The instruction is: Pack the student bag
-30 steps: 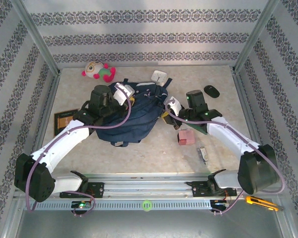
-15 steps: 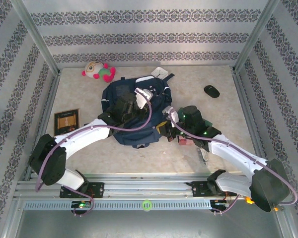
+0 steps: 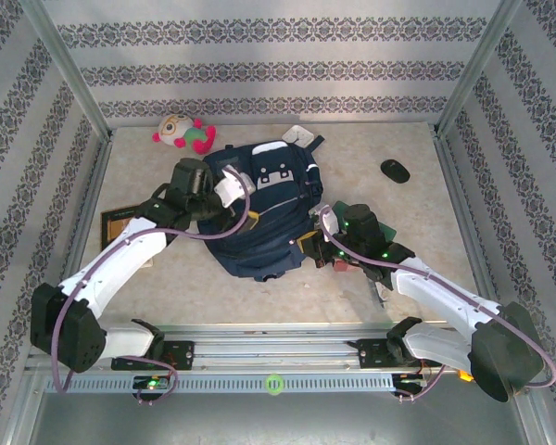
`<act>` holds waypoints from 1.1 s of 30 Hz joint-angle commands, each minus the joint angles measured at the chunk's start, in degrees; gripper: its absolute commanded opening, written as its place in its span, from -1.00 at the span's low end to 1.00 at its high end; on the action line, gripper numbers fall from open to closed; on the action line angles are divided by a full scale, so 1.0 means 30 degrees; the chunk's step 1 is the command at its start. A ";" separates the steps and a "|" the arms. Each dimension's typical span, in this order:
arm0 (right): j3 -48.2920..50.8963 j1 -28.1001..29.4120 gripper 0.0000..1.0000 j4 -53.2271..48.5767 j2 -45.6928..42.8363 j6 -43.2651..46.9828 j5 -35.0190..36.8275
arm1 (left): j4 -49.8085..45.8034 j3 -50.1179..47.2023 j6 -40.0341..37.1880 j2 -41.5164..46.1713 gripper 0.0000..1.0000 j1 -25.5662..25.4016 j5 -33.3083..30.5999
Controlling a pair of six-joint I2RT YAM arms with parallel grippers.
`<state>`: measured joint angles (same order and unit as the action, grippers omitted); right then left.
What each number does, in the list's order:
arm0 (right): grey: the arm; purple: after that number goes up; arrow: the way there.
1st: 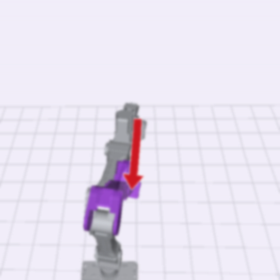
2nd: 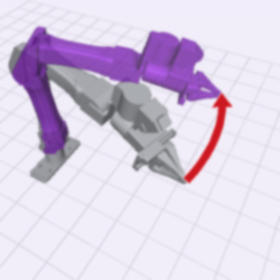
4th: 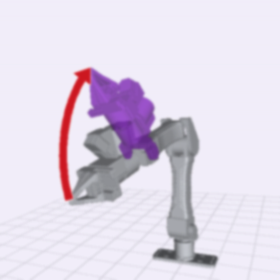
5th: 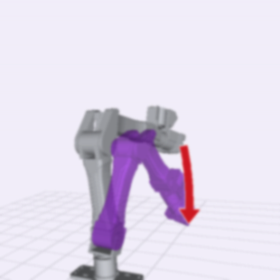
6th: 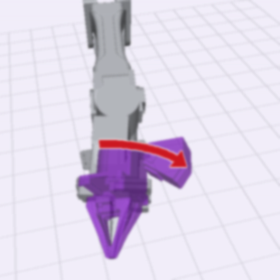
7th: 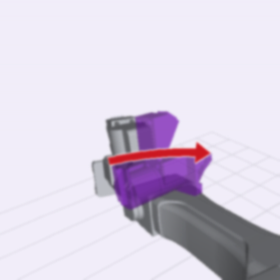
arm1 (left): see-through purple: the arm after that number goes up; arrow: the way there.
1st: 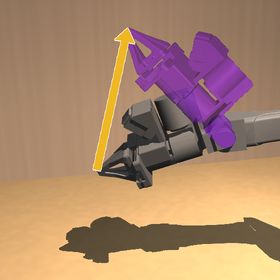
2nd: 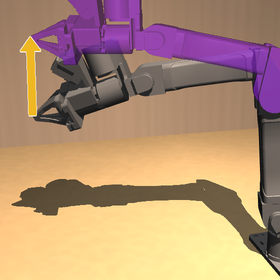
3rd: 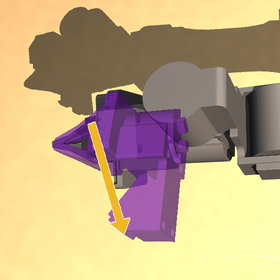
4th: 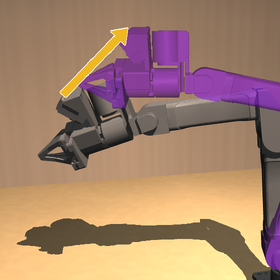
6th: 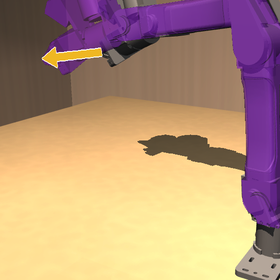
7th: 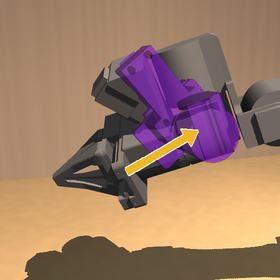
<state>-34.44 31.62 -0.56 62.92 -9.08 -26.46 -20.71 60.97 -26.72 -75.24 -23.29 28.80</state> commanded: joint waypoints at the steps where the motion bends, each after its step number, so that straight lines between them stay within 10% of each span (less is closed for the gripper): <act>1: -0.0123 -0.0109 -1.00 0.1138 -0.0296 0.0237 -0.0687 | -0.1072 -0.0849 -0.2016 -0.0552 0.67 -0.0097 0.0736; 18: -0.0094 -0.0080 -1.00 0.1181 -0.0584 0.0385 -0.0515 | 0.3072 -0.0388 -0.1379 -0.5188 0.83 -0.0250 0.1262; 21: -0.0064 -0.0080 -1.00 0.1211 -0.0691 0.0386 -0.0523 | 0.4427 -0.0609 -0.0774 -0.5730 0.55 -0.0354 -0.0270; 29: 0.0481 0.0195 -1.00 0.1129 -0.1658 0.0186 0.1019 | 0.4662 -0.1030 0.2326 -0.2616 -1.00 -0.0405 -0.3072; 33: 0.0355 0.0403 -1.00 0.1149 -0.1636 0.0072 0.1593 | 0.4264 -0.0830 0.6374 -0.0977 -1.00 -0.0692 -0.4392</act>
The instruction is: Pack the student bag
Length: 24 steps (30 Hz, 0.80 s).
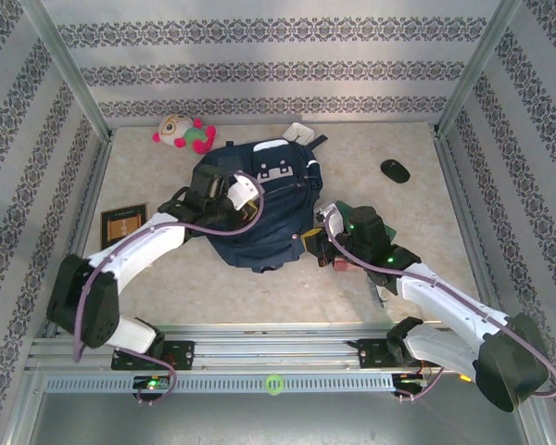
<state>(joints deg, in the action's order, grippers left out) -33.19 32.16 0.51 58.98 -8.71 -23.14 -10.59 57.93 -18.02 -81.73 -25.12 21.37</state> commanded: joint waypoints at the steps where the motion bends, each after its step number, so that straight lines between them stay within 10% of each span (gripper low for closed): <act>1: -0.0149 0.0319 -1.00 0.0852 -0.0329 -0.0134 0.0624 | 0.0896 0.0270 0.4237 0.1440 -1.00 -0.0210 -0.2243; 12: -0.1324 0.4023 -1.00 0.2082 -0.0126 -0.2082 0.4169 | 0.2183 0.1884 0.9825 0.1466 -1.00 -0.2357 -0.7156; 24: -0.4039 0.8940 -1.00 0.5861 0.5857 -0.4946 0.5636 | 0.3532 0.2836 1.1408 0.0017 -1.00 -0.3393 -0.7696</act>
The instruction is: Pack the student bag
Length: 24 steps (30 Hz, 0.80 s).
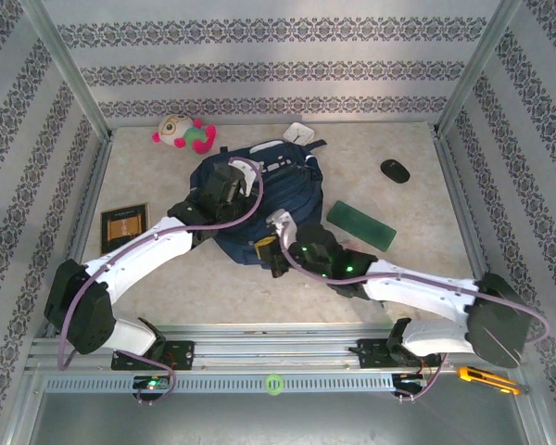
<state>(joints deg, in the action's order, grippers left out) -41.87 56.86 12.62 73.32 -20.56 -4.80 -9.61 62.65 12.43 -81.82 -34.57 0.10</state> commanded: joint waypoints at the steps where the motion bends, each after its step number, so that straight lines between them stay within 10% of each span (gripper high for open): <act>1: -0.1513 0.0822 -1.00 0.1988 0.1604 -0.1046 -0.0615 | 0.3224 0.1219 0.1269 0.0052 -1.00 -0.0235 -0.0630; 13: 0.0438 0.0290 -1.00 0.1218 -0.0341 -0.2340 0.1958 | 0.2205 0.0744 0.1073 0.1335 -0.94 -0.0218 -0.0608; 16: 0.1536 -0.0782 -1.00 0.0512 -0.1719 -0.1794 0.0705 | 0.2041 -0.0371 -0.0871 0.2450 0.01 -0.0202 0.0771; 19: 0.2101 -0.2399 -1.00 -0.1453 -0.3019 -0.0475 -0.1248 | 0.1201 -0.1378 -0.4958 0.3745 0.55 0.0040 0.2789; 24: 0.2881 -0.5075 -1.00 -0.2916 -0.4874 0.0257 -0.3985 | -0.2960 -0.2109 -1.5419 0.4153 0.73 0.1112 0.6163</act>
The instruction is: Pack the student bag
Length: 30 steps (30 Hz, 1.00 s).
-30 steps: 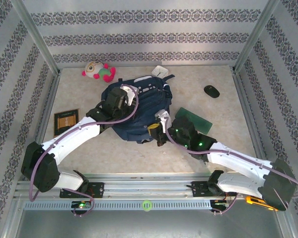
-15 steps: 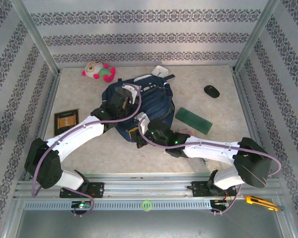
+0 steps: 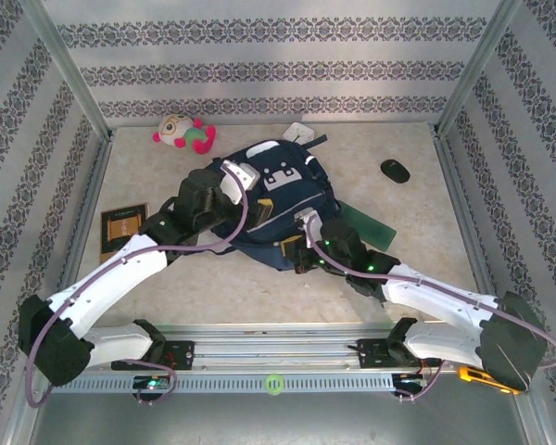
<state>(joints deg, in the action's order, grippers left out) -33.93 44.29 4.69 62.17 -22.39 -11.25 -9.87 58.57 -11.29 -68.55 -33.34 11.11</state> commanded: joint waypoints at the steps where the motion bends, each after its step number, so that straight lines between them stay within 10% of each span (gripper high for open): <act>1: 0.0431 -0.1379 -1.00 -0.0372 -0.1557 0.0936 -0.2158 | -0.3271 -0.0778 -0.8672 -0.0685 0.73 0.1059 0.2521; 6: 0.0859 -0.2242 -1.00 -0.0625 -0.2310 0.1151 -0.2919 | -0.4693 -0.0055 -1.4434 -0.3811 0.65 0.1820 0.2579; 20: 0.0918 -0.2255 -1.00 -0.0773 -0.2240 0.1605 -0.2935 | 0.0106 0.0993 -1.6535 -0.8669 0.84 0.1785 0.4382; 28: 0.1115 -0.2256 -1.00 -0.0845 -0.2359 0.1415 -0.2540 | 0.1049 0.1151 -1.5052 -0.8495 -0.91 0.1767 0.6152; 30: 0.1116 -0.2274 -1.00 -0.0800 -0.2304 0.1313 -0.2254 | 0.1334 0.0796 -1.3298 -0.7649 -1.00 0.1766 0.6224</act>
<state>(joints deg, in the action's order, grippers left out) -30.87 37.23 -1.10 56.60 -18.87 -16.84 -10.94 60.75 -56.97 -94.85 -28.05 26.87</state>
